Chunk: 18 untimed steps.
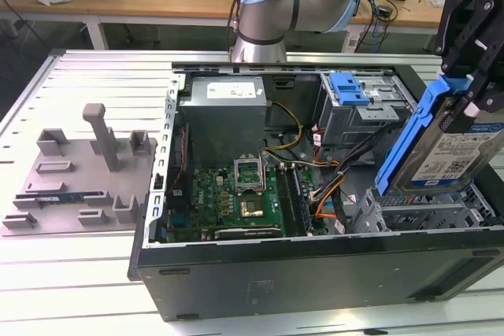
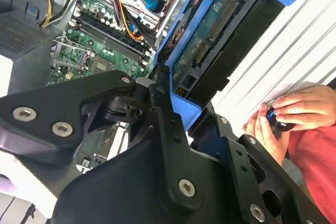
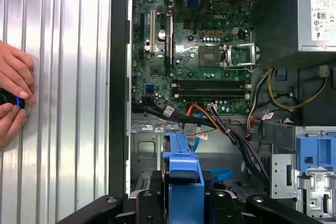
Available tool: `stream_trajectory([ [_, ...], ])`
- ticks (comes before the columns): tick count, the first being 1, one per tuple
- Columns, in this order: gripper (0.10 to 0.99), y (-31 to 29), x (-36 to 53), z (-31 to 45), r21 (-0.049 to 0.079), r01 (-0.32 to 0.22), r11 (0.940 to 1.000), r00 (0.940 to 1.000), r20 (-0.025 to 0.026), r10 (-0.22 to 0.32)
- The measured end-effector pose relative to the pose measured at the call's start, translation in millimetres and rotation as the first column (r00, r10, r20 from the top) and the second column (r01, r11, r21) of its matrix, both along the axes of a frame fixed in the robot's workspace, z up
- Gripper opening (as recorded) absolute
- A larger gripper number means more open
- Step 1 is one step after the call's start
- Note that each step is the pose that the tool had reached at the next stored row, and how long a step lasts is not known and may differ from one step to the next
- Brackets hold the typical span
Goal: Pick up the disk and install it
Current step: 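Insert the disk into the insertion slot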
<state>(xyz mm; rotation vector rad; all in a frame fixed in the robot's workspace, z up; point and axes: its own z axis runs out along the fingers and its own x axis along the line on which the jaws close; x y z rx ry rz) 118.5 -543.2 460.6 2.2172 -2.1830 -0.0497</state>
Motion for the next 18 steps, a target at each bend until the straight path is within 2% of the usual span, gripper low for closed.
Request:
stream_trajectory([
  [6,0.369,0.0,1.4,-3.1,0.0,0.0,1.0,1.0,0.0001,0.0],
  [11,0.369,0.0,2.0,-8.6,0.0,0.0,1.0,1.0,0.0,0.0],
  [14,0.369,0.0,2.4,-12.4,0.0,0.0,1.0,1.0,-0.0002,0.0],
  [18,0.369,0.0,2.6,-21.0,0.0,0.0,1.0,1.0,-0.002,0.0],
])
